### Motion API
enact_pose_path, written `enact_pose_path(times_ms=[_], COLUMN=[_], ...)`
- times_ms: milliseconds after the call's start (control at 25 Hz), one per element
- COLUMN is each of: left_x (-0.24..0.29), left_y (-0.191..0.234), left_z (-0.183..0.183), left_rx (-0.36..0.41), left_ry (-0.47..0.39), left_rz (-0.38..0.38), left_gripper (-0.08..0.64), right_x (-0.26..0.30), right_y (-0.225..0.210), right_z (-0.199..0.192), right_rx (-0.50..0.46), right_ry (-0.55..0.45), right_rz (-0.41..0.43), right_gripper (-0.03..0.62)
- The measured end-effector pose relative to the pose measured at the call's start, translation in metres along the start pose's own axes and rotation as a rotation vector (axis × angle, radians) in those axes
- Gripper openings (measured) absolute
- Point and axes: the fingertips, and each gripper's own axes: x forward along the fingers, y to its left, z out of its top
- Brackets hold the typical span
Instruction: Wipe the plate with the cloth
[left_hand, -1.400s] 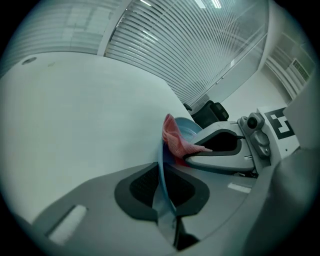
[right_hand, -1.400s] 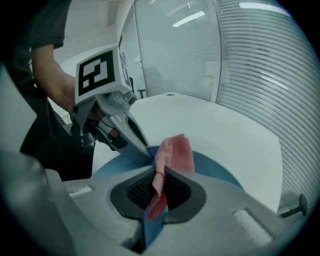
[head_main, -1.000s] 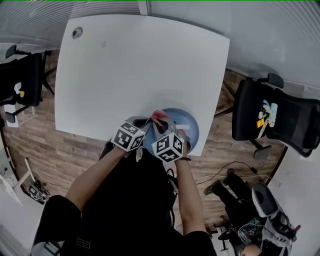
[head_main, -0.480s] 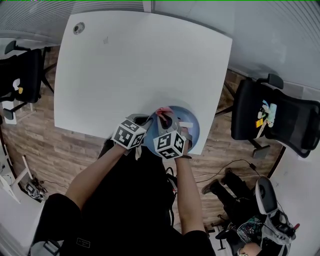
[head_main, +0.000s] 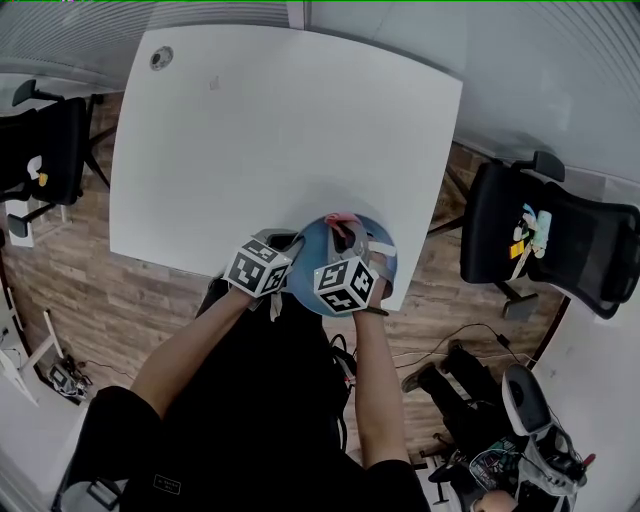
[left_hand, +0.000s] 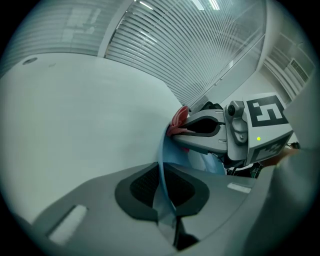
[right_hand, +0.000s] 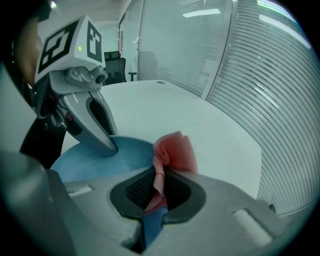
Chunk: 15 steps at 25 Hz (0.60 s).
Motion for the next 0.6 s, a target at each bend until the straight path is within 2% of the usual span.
enact_pose_path(times_ms=[240, 480, 600], left_x=[0.000, 0.000, -0.002], left_y=[0.000, 0.003, 0.005], left_z=[0.000, 0.003, 0.004], left_rx=[-0.015, -0.042, -0.056], left_ry=[-0.011, -0.029, -0.040], left_rz=[0.010, 0.024, 0.031], left_gripper=[0.017, 0.014, 0.014], right_x=[-0.003, -0.006, -0.012], right_y=[-0.015, -0.034, -0.040], right_z=[-0.016, -0.039, -0.048], right_rx=[-0.060, -0.270, -0.304], right_ry=[0.081, 0.231, 0.282], right_rz=[-0.092, -0.214, -0.245], right_gripper=[0.025, 0.025, 0.025])
